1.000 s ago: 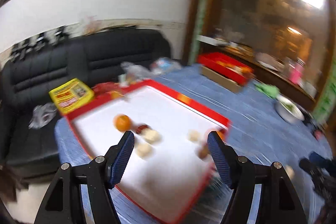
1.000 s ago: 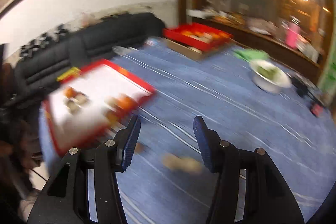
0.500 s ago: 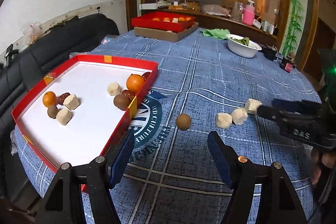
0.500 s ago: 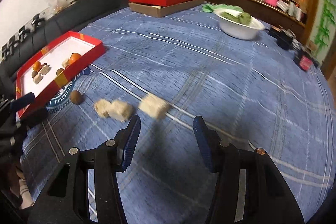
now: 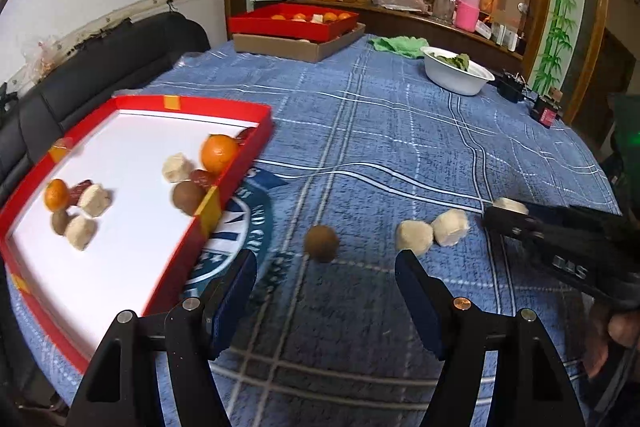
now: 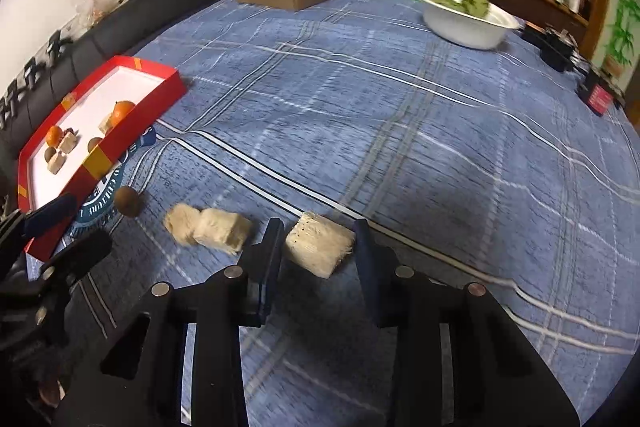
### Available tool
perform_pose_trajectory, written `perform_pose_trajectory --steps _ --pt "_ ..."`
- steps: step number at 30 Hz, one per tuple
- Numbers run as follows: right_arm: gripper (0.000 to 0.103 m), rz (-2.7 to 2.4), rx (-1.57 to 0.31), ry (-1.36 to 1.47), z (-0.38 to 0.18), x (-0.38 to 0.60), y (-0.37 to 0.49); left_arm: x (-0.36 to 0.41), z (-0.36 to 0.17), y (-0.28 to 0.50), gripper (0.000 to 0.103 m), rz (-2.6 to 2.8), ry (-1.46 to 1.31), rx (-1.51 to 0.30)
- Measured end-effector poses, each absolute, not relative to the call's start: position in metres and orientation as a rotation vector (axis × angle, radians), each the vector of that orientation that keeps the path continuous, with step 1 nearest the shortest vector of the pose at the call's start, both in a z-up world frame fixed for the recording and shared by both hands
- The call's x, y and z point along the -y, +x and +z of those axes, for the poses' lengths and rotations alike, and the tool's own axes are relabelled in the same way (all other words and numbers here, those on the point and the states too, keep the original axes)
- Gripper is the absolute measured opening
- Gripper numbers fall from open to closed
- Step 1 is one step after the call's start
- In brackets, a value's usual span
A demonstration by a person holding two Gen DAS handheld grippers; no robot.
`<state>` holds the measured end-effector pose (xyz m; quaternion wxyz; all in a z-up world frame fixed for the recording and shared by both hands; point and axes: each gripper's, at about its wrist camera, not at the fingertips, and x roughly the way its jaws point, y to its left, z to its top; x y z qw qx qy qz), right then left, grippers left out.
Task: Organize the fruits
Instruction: 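Grasp a square tan cake with the right gripper while the left grasps a kiwi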
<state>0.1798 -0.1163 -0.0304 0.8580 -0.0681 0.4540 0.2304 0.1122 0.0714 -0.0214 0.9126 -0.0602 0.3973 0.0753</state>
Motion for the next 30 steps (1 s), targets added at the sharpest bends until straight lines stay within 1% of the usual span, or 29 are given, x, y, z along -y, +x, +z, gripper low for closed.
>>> perform_pose_trajectory --steps 1,3,5,8,11,12,18,23,30 --pt "0.034 0.477 -0.944 -0.133 -0.028 0.123 0.177 -0.069 -0.023 0.117 0.068 0.162 -0.113 -0.824" --pt "0.034 0.469 -0.930 -0.115 -0.025 0.130 0.176 -0.068 -0.026 0.124 0.058 0.182 -0.100 -0.841" --pt "0.034 0.470 -0.923 -0.092 -0.025 0.135 0.177 -0.069 -0.030 0.132 0.054 0.192 -0.110 -0.873" --pt "0.034 0.480 -0.917 -0.067 -0.025 0.139 0.179 -0.074 -0.039 0.144 0.044 0.199 -0.137 -0.936" --pt "0.034 0.491 -0.914 -0.057 -0.025 0.140 0.179 -0.075 -0.036 0.148 0.022 0.217 -0.135 -0.928" --pt "0.034 0.494 -0.913 -0.057 -0.024 0.140 0.178 -0.074 -0.036 0.149 0.020 0.212 -0.138 -0.928" --pt "0.034 0.498 -0.905 -0.078 -0.021 0.137 0.173 -0.066 -0.027 0.132 0.020 0.170 -0.139 -0.866" --pt "0.034 0.490 -0.886 -0.123 -0.014 0.138 0.152 -0.049 -0.019 0.106 0.020 0.105 -0.162 -0.821" --pt "0.034 0.460 -0.854 -0.117 -0.011 0.152 0.112 -0.024 -0.016 0.089 0.020 0.055 -0.134 -0.774"
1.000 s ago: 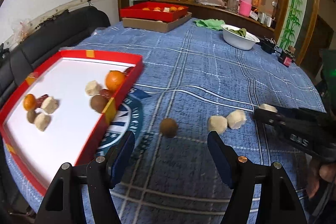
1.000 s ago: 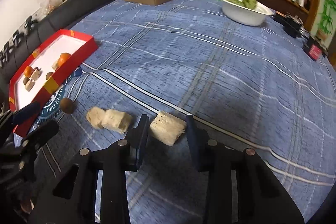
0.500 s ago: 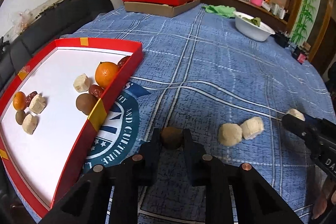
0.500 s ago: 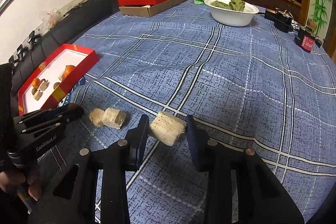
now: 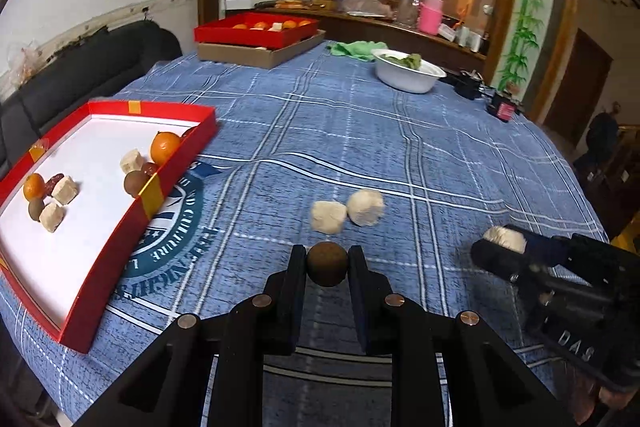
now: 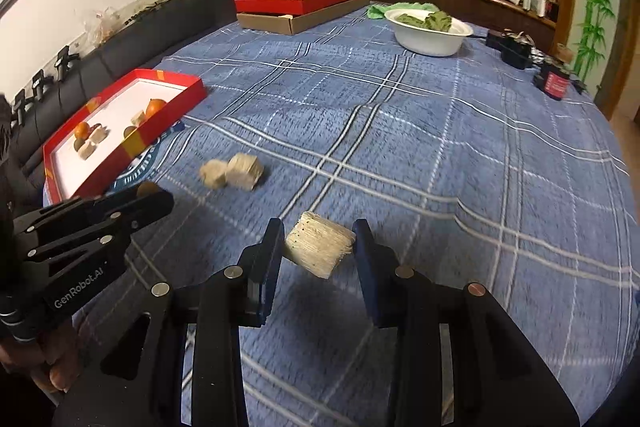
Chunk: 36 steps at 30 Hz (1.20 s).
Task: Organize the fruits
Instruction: 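Grasp a square tan cake with the right gripper while the left grasps a kiwi, then carry the tan cake and brown kiwi over the red-rimmed tray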
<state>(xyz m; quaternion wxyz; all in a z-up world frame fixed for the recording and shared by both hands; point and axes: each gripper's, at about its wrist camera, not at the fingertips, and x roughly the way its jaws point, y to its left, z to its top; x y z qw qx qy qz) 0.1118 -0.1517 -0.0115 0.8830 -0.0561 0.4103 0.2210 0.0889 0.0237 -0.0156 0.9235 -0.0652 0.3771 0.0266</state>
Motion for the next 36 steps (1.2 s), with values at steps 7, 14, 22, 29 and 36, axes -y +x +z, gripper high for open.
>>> perform_pose_trajectory --steps 7,14,22,29,36 --pt "0.034 0.463 -0.847 -0.080 -0.013 0.153 0.104 -0.028 -0.029 0.090 0.020 0.099 -0.145 -0.781" --pt "0.034 0.459 -0.835 -0.066 -0.012 0.154 0.102 -0.023 -0.030 0.090 0.020 0.107 -0.115 -0.773" --pt "0.034 0.448 -0.823 -0.091 -0.011 0.151 0.099 -0.023 -0.031 0.087 0.020 0.113 -0.114 -0.767" --pt "0.034 0.438 -0.816 -0.115 -0.010 0.148 0.097 -0.025 -0.031 0.087 0.020 0.110 -0.120 -0.767" --pt "0.034 0.422 -0.813 -0.118 -0.010 0.148 0.097 -0.026 -0.032 0.086 0.020 0.107 -0.129 -0.762"
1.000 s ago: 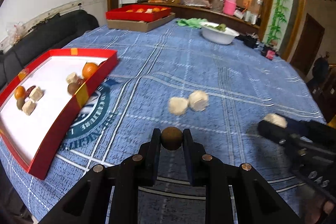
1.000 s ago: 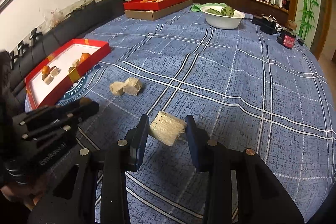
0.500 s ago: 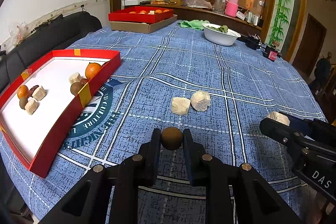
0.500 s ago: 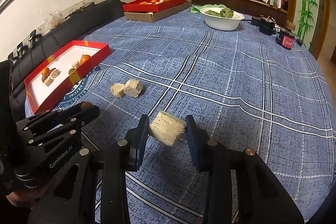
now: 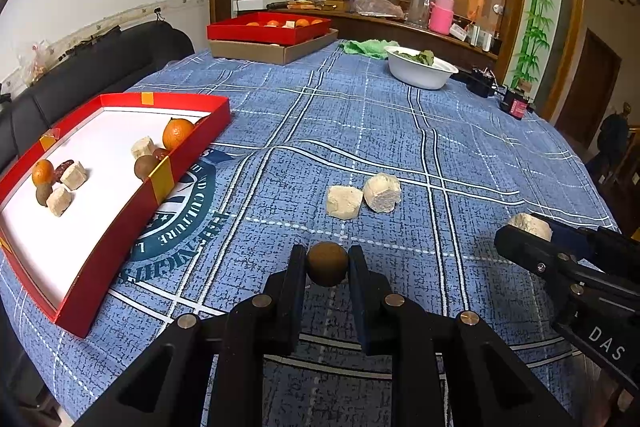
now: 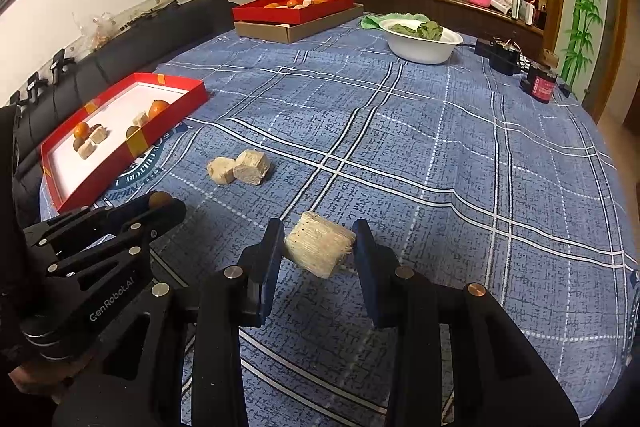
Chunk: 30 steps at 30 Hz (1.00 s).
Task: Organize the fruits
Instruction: 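Carry the tan cake and brown kiwi over the red-rimmed tray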
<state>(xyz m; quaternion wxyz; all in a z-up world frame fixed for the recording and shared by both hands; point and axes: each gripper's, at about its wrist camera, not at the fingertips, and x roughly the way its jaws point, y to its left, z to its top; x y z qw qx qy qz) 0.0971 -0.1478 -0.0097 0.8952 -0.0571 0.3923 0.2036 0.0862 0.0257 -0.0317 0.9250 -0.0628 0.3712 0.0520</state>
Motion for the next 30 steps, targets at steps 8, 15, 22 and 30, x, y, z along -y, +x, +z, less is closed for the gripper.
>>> perform_pose_trajectory --steps 8,15,22,30 --pt "0.034 0.395 -0.809 -0.116 -0.0089 0.1501 0.0976 -0.0284 -0.0312 0.0841 0.020 0.096 -0.148 -0.754" --pt "0.034 0.378 -0.807 -0.110 -0.0085 0.1522 0.0981 -0.0282 -0.0301 0.0834 0.020 0.097 -0.155 -0.750" --pt "0.034 0.367 -0.803 -0.083 -0.0073 0.1572 0.0989 -0.0283 -0.0298 0.0821 0.020 0.107 -0.151 -0.748" --pt "0.034 0.360 -0.791 -0.076 -0.0059 0.1581 0.0972 -0.0278 -0.0302 0.0822 0.020 0.120 -0.147 -0.749"
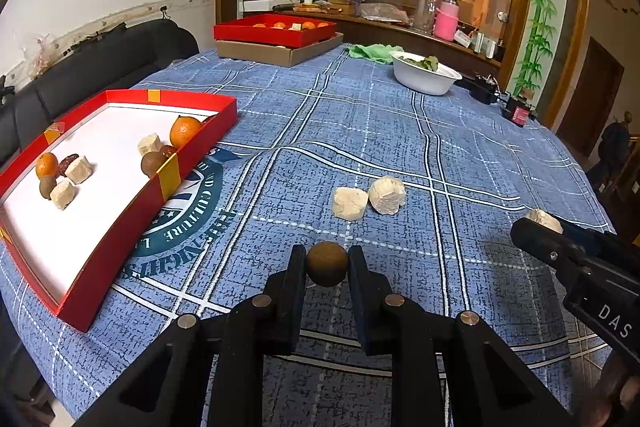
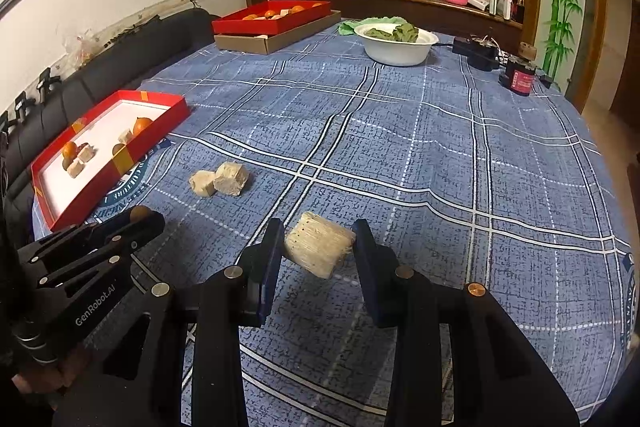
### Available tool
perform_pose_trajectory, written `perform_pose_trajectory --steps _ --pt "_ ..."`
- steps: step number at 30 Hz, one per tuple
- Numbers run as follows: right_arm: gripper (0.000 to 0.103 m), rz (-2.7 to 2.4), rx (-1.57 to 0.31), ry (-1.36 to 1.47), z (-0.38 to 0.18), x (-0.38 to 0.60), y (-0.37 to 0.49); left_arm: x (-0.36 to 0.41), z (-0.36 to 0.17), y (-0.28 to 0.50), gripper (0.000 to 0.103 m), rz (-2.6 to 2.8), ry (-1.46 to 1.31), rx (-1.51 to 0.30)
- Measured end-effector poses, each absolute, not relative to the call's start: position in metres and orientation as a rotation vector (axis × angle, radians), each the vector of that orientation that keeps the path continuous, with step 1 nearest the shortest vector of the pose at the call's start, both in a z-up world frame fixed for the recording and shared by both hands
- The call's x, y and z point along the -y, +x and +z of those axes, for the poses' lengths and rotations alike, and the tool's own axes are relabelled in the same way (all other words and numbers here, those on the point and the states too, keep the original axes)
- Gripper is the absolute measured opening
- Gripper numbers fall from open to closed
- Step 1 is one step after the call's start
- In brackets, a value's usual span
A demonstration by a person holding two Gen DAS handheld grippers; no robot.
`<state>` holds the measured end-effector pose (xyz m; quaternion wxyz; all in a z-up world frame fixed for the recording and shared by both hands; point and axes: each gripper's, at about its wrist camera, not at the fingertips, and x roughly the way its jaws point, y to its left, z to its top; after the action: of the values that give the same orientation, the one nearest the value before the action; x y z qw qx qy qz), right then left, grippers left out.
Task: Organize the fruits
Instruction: 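Carry the tan cake and brown kiwi over the red-rimmed tray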
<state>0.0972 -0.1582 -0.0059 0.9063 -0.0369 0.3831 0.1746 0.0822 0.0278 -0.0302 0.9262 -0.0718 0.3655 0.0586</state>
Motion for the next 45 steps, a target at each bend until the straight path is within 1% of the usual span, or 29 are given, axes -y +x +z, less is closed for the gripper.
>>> perform_pose_trajectory --steps 13,23,36,45 --pt "0.034 0.367 -0.790 -0.076 -0.004 0.158 0.096 -0.031 -0.031 0.083 0.020 0.116 -0.175 -0.745" --pt "0.034 0.417 -0.766 -0.142 -0.002 0.139 0.088 -0.038 -0.025 0.078 0.020 0.172 -0.164 -0.717" --pt "0.034 0.468 -0.713 -0.186 0.018 0.112 0.082 -0.080 -0.003 0.064 0.020 0.249 -0.224 -0.670" --pt "0.034 0.528 -0.684 -0.221 0.030 0.082 0.080 -0.106 0.002 0.060 0.020 0.303 -0.255 -0.656"
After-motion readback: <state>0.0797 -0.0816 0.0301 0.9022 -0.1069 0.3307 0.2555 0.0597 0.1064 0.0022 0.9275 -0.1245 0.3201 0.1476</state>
